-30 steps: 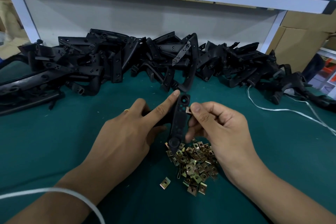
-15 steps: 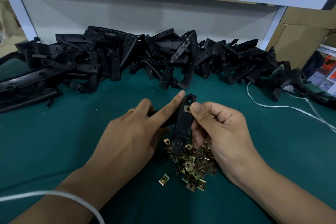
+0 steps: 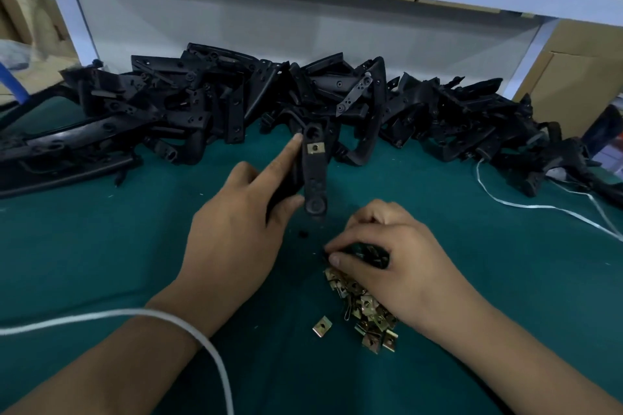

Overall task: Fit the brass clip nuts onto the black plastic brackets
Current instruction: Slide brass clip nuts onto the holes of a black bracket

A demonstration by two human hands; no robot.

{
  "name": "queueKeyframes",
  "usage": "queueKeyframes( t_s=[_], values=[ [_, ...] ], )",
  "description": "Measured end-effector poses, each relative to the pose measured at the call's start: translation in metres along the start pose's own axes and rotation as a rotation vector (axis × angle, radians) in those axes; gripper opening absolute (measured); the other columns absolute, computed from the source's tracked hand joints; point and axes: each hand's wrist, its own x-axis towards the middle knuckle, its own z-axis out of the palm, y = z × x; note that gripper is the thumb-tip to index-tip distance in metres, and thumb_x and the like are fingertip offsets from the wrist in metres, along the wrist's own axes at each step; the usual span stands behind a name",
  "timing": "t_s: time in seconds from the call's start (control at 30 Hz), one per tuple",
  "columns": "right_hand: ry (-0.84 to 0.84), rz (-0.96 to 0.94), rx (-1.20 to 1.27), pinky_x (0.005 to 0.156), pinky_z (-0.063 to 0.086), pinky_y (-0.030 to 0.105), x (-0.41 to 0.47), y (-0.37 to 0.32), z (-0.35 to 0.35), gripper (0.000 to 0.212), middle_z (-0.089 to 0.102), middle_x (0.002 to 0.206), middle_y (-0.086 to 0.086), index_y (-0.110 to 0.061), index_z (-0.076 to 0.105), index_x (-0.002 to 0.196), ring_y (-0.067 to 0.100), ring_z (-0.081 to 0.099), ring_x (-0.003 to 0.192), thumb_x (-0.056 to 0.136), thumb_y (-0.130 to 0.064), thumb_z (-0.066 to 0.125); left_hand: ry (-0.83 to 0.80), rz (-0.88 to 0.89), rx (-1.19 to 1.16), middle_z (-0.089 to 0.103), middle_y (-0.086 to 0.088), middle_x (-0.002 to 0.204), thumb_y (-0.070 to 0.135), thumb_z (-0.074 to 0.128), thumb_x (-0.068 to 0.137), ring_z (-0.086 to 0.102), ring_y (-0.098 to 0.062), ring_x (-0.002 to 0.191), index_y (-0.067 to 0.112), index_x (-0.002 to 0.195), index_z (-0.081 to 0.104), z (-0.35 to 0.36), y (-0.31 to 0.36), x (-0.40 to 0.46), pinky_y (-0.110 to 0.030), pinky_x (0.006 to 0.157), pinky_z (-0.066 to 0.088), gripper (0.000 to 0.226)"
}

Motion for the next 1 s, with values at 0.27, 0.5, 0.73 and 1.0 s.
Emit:
queueKeyframes(
  t_s=[0.27,0.5,0.73,1.0],
  values=[
    [-0.078,-0.022,-0.026,0.092,0.041,0.019,0.003,-0.003,-0.005,0.009,0.059,0.103,-0.021,-0.041,0.076,0.097,0.004,0.053,0.113,0.09,-0.038,0.08,-0.038,-0.01,0.025,0.039,0.009,0.09,0.053,0.043,0.097,0.047,-0.011,0.066,0.059,0.157,0.01,0.0,0.003,0.0,-0.037,0.056,0.05,0.069],
    [-0.048,0.024,0.438,0.087,0.049,0.023,0.001,0.001,-0.004,0.011,0.077,0.106,-0.009,-0.025,0.061,0.104,0.011,0.068,0.104,0.103,-0.015,0.066,-0.031,-0.009,0.017,0.042,0.01,0.092,0.049,0.049,0.099,0.048,-0.01,0.068,0.061,0.156,0.009,0.002,0.0,0.0,-0.036,0.056,0.051,0.07],
    [0.188,0.044,0.774,0.081,0.057,0.021,0.006,0.002,-0.012,0.011,0.076,0.089,0.005,-0.021,0.073,0.106,0.016,0.072,0.087,0.095,-0.021,0.07,-0.081,0.038,0.057,0.04,0.01,0.093,0.047,0.05,0.099,0.048,-0.013,0.066,0.061,0.156,0.009,0.001,0.002,0.0,-0.038,0.052,0.051,0.072],
    [0.163,0.154,1.053,0.082,0.064,0.036,0.004,-0.009,-0.004,0.023,0.078,0.103,0.023,0.002,0.076,0.116,0.035,0.078,0.093,0.095,-0.006,0.067,-0.099,0.067,0.101,0.039,0.01,0.094,0.045,0.05,0.096,0.048,-0.016,0.068,0.061,0.156,0.01,-0.001,0.007,0.0,-0.037,0.051,0.05,0.073]
  ],
)
